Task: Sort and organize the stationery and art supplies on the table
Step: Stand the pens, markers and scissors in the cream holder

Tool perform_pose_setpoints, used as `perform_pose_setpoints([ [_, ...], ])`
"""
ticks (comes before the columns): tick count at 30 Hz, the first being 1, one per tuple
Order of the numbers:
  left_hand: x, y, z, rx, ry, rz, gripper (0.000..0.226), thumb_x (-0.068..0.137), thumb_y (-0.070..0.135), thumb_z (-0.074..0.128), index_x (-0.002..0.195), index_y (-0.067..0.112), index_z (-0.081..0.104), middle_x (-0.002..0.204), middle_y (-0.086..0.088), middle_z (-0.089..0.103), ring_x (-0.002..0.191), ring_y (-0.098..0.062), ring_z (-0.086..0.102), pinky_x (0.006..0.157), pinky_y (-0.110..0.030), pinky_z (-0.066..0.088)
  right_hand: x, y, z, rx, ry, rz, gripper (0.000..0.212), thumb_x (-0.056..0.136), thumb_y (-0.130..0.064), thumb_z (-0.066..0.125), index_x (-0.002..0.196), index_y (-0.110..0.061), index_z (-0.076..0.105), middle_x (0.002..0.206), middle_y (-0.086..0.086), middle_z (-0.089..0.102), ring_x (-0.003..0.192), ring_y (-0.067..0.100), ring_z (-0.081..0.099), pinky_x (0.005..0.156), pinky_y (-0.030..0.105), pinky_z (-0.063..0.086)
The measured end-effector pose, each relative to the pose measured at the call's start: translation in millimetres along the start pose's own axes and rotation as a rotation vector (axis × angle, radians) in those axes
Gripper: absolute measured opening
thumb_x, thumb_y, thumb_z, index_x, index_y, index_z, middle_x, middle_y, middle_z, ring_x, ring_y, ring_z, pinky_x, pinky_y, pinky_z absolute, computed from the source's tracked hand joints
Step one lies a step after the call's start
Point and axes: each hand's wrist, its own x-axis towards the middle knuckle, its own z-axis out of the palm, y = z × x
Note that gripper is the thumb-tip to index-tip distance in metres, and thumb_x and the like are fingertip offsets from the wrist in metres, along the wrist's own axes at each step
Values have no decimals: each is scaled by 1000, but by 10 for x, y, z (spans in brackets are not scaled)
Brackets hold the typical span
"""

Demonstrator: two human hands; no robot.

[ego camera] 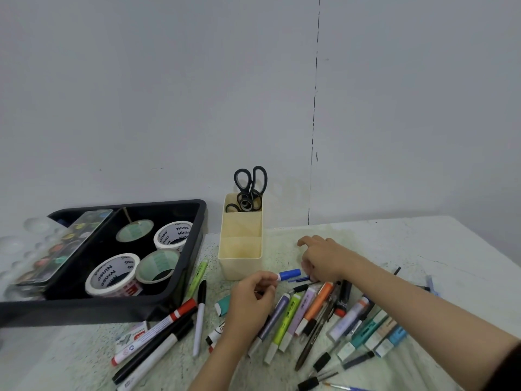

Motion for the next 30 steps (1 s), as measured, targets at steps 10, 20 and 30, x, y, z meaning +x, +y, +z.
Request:
perform_pose_setpoints([
  [10,21,187,-22,-478,-84,-304,23,97,12,47,94,7,69,91,-13,72,81,-20,69,71,-28,57,-425,-116,-177,107,549,-194,3,90,-23,55,90,-24,58,130,1,51,109,15,49,93,32,41],
  [20,48,309,281,-985,-424,-608,19,78,6,58,91,2,72,79,-13,72,59,-18,67,55,-27,57,-923,-196,226,103,561,-363,15,88,-27,55,100,-31,63,133,1,50,113,15,51,92,28,42],
  [30,65,307,250,-992,-326,-647,20,96,4,41,103,-2,59,57,-1,53,37,-4,33,33,-13,27,-815,859,401,81,367,460,25,93,-29,55,114,-30,67,141,0,43,121,18,43,95,32,33],
])
